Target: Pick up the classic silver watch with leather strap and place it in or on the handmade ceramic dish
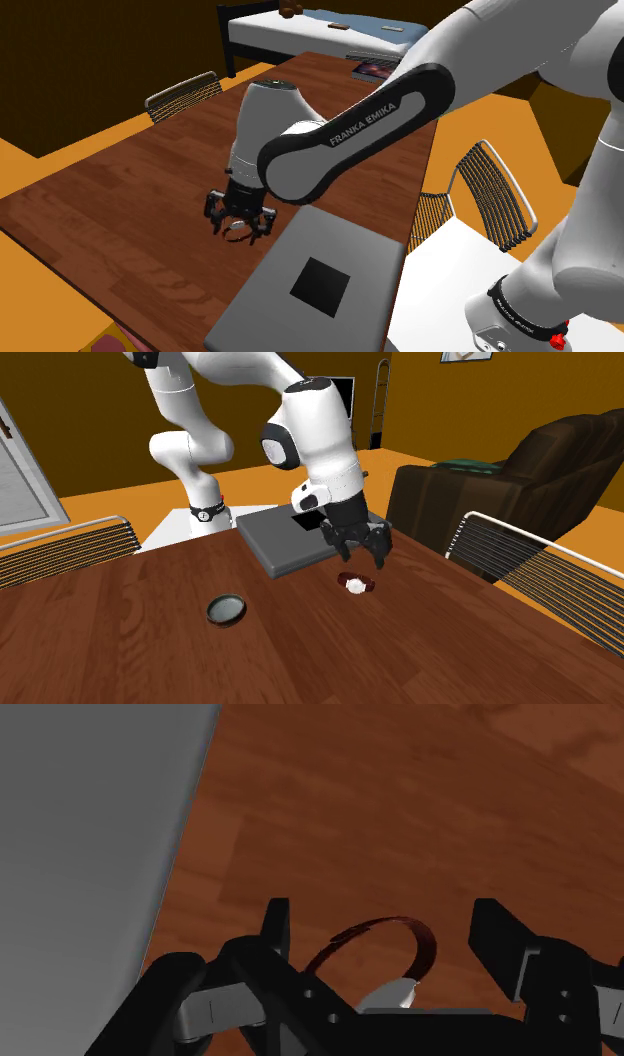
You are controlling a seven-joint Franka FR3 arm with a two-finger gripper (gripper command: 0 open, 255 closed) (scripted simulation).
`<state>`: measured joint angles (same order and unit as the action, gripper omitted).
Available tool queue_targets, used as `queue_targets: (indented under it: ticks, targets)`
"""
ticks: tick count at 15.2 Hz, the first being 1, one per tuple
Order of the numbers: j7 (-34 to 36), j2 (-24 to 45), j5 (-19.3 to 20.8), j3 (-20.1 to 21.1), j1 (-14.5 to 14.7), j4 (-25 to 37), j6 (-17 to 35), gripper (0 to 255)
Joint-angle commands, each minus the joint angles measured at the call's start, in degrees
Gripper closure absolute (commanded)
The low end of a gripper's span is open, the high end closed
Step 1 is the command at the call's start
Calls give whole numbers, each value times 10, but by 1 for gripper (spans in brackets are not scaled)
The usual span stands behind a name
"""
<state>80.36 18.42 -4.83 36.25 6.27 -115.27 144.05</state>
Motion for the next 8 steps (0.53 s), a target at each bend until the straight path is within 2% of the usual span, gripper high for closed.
queue_targets:
  ticks: [1, 2, 3, 5, 7, 8]
  targets:
    - [364, 42, 129, -116, 147, 138, -154, 0]
    - [128, 20, 59, -55, 71, 63, -61, 0]
    - [135, 24, 70, -36, 54, 63, -61, 0]
    - [412, 25, 123, -91, 106, 115, -130, 0]
    - [656, 34, 142, -155, 165, 180, -225, 0]
    - [709, 38, 144, -167, 175, 195, -249, 0]
